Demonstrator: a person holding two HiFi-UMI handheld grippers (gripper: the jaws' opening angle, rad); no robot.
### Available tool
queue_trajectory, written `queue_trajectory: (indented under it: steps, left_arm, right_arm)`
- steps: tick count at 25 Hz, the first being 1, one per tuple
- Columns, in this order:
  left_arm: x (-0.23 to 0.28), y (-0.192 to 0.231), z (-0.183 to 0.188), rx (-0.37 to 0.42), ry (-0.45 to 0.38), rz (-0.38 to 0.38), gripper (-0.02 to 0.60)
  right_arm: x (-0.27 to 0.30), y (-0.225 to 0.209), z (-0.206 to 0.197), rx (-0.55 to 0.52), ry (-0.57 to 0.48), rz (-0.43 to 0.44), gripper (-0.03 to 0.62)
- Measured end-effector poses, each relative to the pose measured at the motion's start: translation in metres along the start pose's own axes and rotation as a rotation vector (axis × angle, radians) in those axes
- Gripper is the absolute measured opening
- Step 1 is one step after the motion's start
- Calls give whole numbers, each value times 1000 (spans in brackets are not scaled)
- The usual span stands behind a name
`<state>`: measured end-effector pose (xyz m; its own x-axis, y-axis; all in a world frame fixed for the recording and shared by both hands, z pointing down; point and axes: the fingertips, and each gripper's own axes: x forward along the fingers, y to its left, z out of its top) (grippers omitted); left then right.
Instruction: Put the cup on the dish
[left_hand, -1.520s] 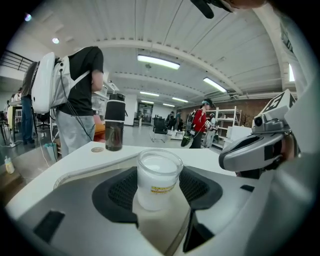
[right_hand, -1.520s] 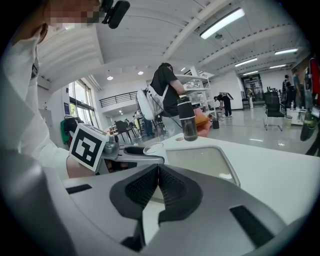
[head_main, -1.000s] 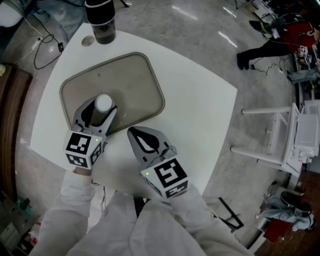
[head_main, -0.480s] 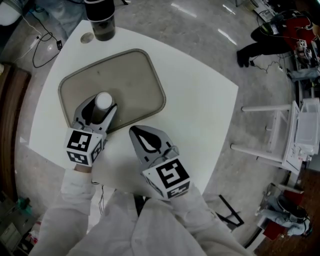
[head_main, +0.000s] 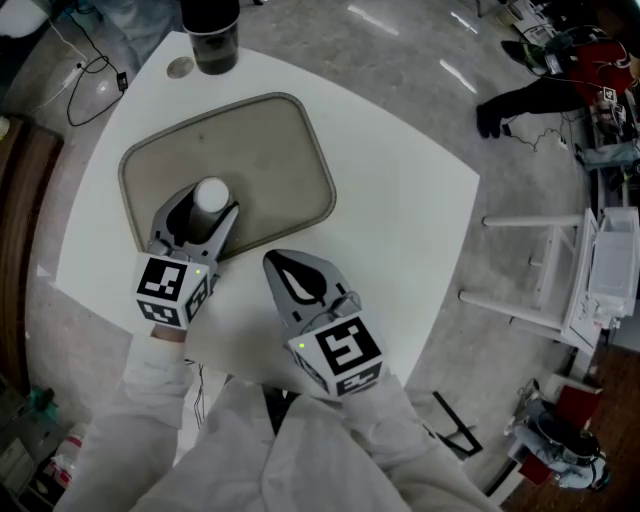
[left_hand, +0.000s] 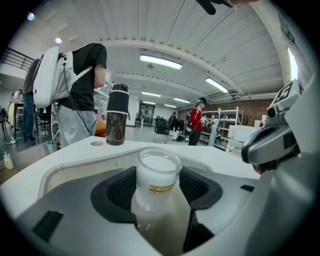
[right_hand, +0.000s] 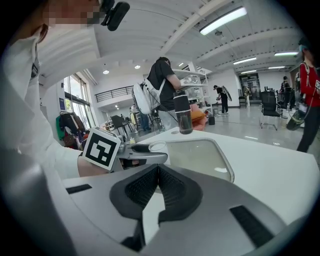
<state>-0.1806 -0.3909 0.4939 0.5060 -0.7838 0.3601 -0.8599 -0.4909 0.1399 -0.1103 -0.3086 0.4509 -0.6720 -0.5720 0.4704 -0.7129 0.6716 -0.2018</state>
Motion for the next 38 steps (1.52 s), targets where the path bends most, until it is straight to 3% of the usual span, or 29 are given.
queue_trajectory:
  steps: [16,23,27,33,38]
  left_arm:
    - [-14,-5,6,12,-10,13,264]
    - [-53,-7,24,9,-59,71,264]
    - [-76,-26,26,12,-70,93,264]
    - [-93,-72,14,3,-34,63,262]
    - [-112,-108,17,-17,-67,51,262]
  right_arm:
    - [-16,9,-10,3,15,7,12]
    - [-28,22,5,-14,-38,22,12]
    - [-45,27,9,-27,-66,33,12]
    - [-71,32,17,-37,-99,58,12]
    - [-96,36,22,-71,-135,83,12]
